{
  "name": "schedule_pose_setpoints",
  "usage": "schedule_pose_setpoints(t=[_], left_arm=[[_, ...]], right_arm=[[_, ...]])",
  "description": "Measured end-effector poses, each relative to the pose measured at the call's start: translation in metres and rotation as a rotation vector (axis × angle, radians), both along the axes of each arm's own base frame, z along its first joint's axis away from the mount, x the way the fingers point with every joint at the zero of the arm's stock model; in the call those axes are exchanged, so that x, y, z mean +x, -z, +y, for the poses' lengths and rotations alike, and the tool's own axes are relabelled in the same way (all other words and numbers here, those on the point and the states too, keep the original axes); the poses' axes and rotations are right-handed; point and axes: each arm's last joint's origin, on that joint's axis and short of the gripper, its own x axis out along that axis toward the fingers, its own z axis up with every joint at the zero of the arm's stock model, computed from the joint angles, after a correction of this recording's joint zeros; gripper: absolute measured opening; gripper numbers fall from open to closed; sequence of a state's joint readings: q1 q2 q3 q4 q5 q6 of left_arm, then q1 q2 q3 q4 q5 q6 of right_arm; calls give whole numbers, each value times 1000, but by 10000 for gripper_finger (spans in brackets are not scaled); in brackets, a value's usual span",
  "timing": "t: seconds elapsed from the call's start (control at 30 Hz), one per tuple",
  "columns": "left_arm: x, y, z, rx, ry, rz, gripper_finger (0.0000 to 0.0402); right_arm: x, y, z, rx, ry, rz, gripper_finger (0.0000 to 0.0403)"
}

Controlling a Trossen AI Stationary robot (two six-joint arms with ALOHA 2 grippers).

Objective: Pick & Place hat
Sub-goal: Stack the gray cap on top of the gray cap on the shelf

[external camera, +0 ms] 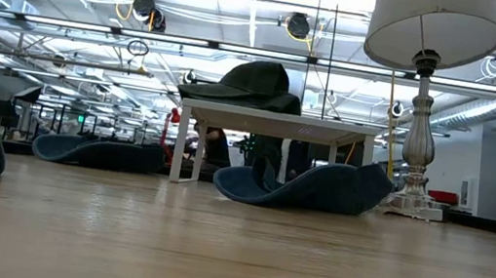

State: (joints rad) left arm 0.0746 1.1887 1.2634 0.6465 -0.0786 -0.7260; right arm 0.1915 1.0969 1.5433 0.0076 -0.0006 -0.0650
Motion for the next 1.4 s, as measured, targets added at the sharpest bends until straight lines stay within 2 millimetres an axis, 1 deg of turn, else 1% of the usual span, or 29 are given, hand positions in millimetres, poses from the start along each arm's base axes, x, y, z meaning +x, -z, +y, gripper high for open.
schedule_pose_setpoints(t=[0.07, 0.13, 0.27, 0.4, 0.6, 0.73, 1.03, 1.13, 1.23, 1.4], left_arm=[[-9, 8, 8, -1, -37, 0, 7], [-18, 22, 15, -13, -70, 7, 7], [-34, 56, 24, -21, -83, -43, 7], [-48, 90, 29, -45, -78, -87, 7], [-59, 139, 34, -87, -134, -53, 7], [-73, 166, 39, -102, -161, -66, 7], [-99, 228, 55, -172, -179, 23, 7], [-108, 245, 63, -191, -210, 54, 7], [-119, 256, 70, -187, -228, 75, 7], [-131, 266, 83, -189, -242, 137, 7]], right_arm=[[2, 3, 2, -3, -10, 25, 77], [3, 5, 4, -4, -17, 45, 76], [3, 5, 5, -5, -19, 45, 75], [3, 5, 4, -4, -18, 45, 75], [4, 6, 5, 34, -35, 66, 74], [5, 9, 7, 47, -52, 97, 73], [9, 14, 14, 36, -81, 141, 73], [10, 15, 15, 35, -81, 147, 73], [12, 16, 15, 42, -84, 158, 73], [15, 18, 16, 40, -83, 168, 73]])
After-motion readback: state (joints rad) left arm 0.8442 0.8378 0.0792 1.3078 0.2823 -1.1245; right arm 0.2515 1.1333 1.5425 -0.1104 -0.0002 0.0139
